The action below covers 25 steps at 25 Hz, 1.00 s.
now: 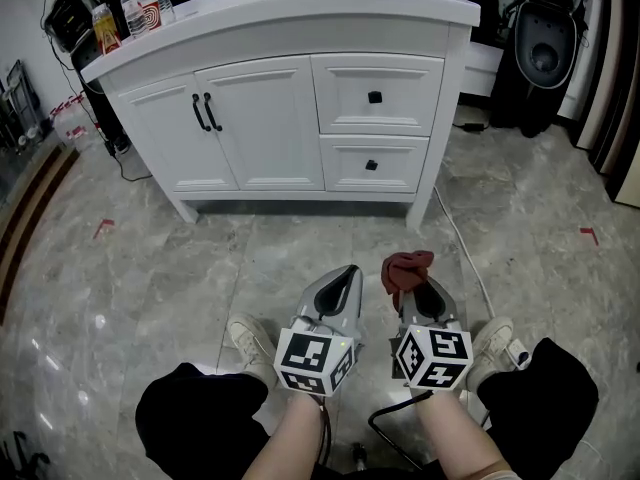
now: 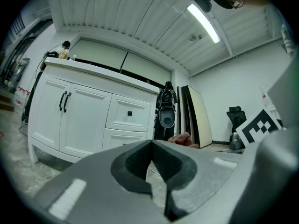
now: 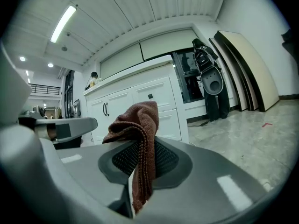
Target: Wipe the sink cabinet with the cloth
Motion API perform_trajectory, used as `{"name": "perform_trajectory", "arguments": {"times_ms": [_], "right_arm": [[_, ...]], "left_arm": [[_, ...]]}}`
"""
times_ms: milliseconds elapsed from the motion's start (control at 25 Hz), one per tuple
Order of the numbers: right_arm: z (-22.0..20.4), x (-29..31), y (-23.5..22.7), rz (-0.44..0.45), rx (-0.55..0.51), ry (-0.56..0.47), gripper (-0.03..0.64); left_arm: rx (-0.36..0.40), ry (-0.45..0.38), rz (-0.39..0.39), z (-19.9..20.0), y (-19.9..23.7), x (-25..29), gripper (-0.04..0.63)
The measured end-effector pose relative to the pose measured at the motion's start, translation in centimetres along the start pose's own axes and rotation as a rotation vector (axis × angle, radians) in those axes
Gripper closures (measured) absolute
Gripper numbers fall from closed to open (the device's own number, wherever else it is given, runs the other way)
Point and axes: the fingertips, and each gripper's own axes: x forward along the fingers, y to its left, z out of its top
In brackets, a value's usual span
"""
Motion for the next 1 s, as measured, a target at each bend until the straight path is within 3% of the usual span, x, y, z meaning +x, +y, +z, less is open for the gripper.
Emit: {"name": "perform_trajectory", "arguments": {"times_ms": [520, 760, 1000], "right_arm": [[-0.3, 8.2, -1.5, 0.005, 0.053, 0.026, 0.525], [2.2, 13.7, -1.5, 0.024, 0.069, 0.001, 0.526], [6.1, 20.1, 0.8, 0.110, 0.041, -0.031, 0.526]], "left_arm": [[-0.036, 0.015, 0.081, -1.4, 6.6, 4.8, 0.595], [-0.045, -0.006, 0.101, -0.2, 9.3, 8.3, 0.595], [0.000, 0.006, 0.105, 1.5, 12.4, 11.6, 0.595]]}}
